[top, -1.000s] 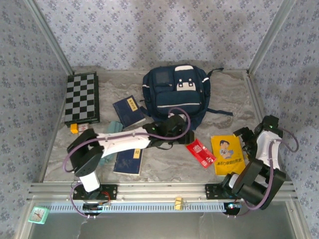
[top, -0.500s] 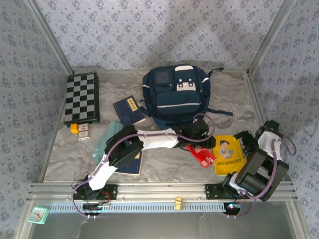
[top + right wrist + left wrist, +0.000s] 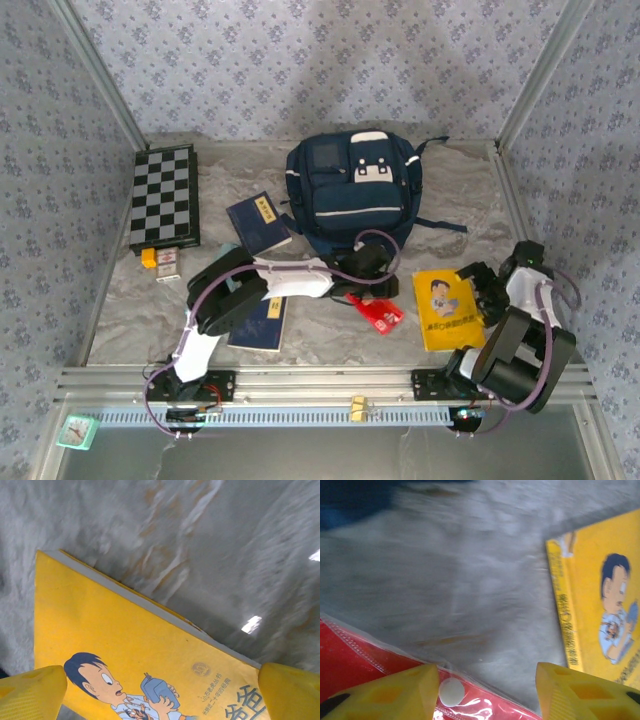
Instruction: Pack the student bag
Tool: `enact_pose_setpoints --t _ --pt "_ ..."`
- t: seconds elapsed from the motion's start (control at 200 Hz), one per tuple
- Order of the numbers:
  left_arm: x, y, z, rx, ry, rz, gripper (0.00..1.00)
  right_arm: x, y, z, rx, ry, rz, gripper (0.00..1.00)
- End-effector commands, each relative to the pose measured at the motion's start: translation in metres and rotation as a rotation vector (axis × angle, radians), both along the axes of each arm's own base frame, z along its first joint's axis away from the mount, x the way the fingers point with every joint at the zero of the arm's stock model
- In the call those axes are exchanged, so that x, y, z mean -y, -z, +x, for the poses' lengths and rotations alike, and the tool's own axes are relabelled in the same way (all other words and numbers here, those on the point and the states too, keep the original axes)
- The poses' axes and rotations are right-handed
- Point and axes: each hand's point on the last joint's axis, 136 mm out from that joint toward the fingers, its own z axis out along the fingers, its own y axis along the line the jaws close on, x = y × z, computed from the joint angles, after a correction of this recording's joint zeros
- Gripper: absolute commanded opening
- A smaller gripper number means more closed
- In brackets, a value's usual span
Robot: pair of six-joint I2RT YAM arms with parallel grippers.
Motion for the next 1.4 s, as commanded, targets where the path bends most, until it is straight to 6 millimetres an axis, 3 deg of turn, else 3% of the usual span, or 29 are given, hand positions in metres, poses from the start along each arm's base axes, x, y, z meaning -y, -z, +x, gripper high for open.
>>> enact_pose_setpoints --t 0.0,0.085,0.18,0.33,0.475,0.635,0.77,0.955,1.279,1.354,1.394 --pt "-0.074 0.033 0.004 -0.029 -0.075 0.221 0.55 -0.03 -0.002 -0.001 0.001 0.016 0.082 1.0" --pt "-0.088 0.022 0.006 -0.015 -0.092 0.225 0.56 -0.047 -0.008 0.003 0.018 0.002 0.087 1.0" --pt "-0.086 0.006 0.007 -0.007 -0.096 0.193 0.58 -0.056 -0.019 0.009 0.059 -0.002 0.088 1.0" --pt "-0.055 -0.026 0.005 -0.012 -0.097 0.064 0.6 -0.047 -0.034 0.003 0.055 -0.031 0.052 1.0" --pt "-0.022 -0.044 -0.003 -0.023 -0.088 -0.012 0.63 -0.024 -0.03 -0.01 0.018 -0.051 0.032 1.0" --pt "0.012 -0.045 -0.016 -0.076 -0.084 -0.081 0.64 -0.004 -0.017 -0.014 -0.001 -0.045 0.02 1.0" --pt "0.029 -0.037 -0.019 -0.091 -0.061 -0.068 0.62 -0.002 -0.006 -0.015 -0.033 -0.035 0.022 1.0" --pt "0.026 -0.03 -0.009 -0.07 -0.079 -0.055 0.61 -0.025 0.002 -0.012 -0.036 -0.035 0.104 1.0" --pt "-0.002 -0.021 0.004 -0.07 -0.137 -0.038 0.59 -0.095 -0.018 0.004 0.04 -0.062 0.184 1.0" --pt "0.004 -0.023 0.002 -0.077 -0.127 -0.054 0.58 -0.094 -0.024 0.009 0.051 -0.062 0.173 1.0" --pt "0.008 -0.026 0.0 -0.079 -0.116 -0.066 0.58 -0.086 -0.025 0.002 0.014 -0.086 0.128 1.0"
